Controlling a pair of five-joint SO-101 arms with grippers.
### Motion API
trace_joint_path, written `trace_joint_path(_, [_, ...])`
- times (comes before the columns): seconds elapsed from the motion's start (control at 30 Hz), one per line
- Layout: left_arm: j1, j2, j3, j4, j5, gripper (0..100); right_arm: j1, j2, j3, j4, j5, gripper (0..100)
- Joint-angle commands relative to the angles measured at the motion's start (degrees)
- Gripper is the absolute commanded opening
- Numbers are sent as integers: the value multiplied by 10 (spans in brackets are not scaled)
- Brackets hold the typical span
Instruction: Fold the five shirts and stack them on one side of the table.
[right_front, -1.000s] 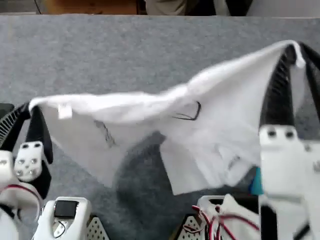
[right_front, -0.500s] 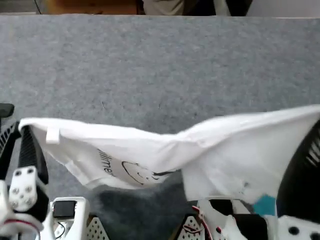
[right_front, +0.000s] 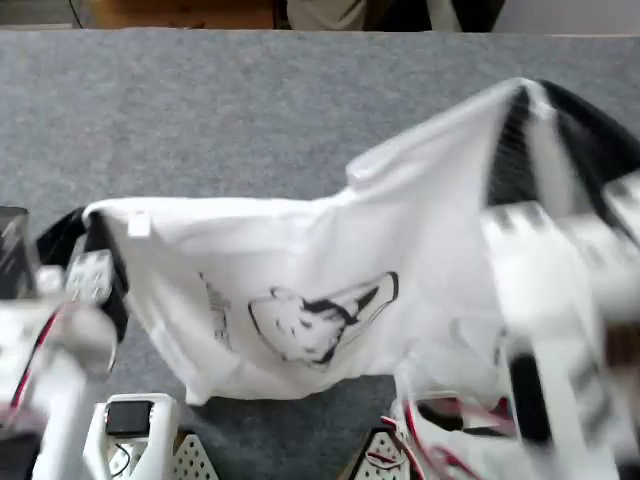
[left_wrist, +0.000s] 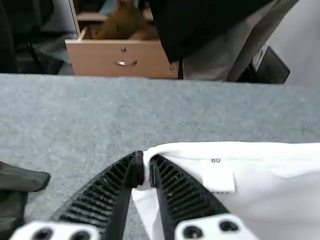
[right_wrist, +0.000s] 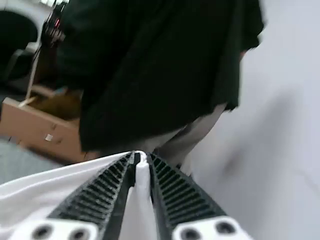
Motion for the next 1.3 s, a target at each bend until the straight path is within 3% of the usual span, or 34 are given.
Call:
trace_joint_path(0.0, [-2,7,103,-107,2,19,-11,-4,145,-70,4,4])
trace_joint_path(0.3, [-4,37,319,-370,-2,19,-10,-5,538,-403,4,4])
trace_joint_path(0.53, [-23,302,210,-462,-19,19,-10,-2,712,-629,1,4])
trace_joint_path(0.8, [-25,651,-135,-397,-18,19,7,127,698,-748,0,4])
trace_joint_path(1.27, [-32,1015,-734,-135,34,19,44,351,450,-716,0,4])
